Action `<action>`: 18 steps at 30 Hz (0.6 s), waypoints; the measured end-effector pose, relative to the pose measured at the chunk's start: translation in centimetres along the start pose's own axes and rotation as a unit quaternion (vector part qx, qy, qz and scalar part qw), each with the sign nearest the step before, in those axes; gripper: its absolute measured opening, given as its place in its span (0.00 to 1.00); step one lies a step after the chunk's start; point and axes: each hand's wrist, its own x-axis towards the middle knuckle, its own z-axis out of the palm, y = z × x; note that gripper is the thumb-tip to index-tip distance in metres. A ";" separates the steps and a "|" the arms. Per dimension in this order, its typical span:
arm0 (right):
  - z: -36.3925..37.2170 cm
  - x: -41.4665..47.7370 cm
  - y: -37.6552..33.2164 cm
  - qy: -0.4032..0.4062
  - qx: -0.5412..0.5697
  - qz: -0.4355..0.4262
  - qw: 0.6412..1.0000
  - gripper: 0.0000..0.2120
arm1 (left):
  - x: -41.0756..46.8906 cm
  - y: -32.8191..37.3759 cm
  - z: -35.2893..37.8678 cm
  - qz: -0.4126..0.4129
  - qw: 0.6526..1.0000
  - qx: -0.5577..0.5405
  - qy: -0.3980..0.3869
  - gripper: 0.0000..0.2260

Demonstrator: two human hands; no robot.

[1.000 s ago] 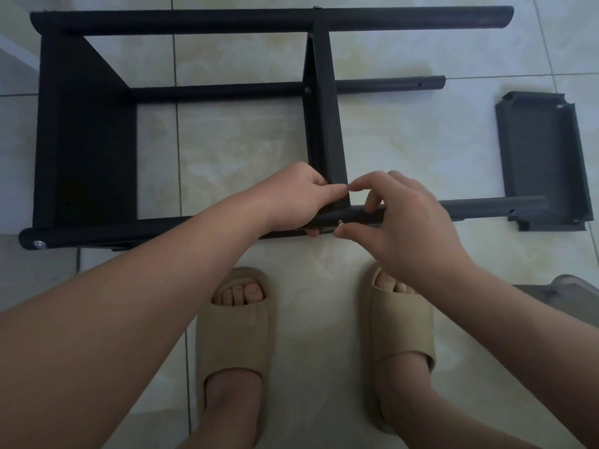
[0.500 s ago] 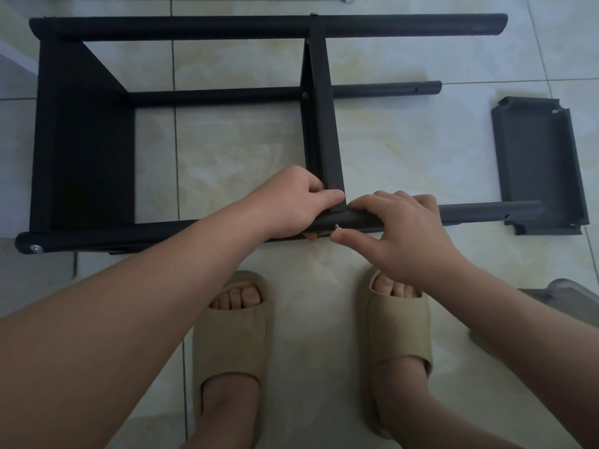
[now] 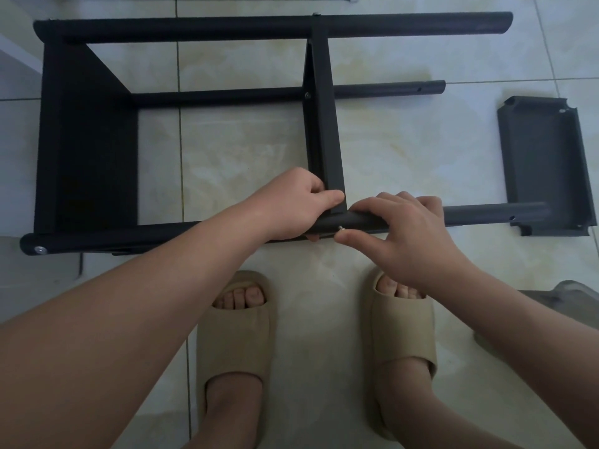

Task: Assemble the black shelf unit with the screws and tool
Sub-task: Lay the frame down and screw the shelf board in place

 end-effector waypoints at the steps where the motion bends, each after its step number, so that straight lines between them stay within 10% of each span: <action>1: 0.0 0.0 -0.1 0.000 0.003 0.003 1.000 0.24 | 0.0 0.0 0.0 0.001 1.000 0.000 -0.001 0.17; 18: 0.8 -1.3 -0.8 0.066 0.040 -0.070 0.995 0.11 | 0.2 0.1 -0.1 -0.016 1.000 -0.014 -0.014 0.19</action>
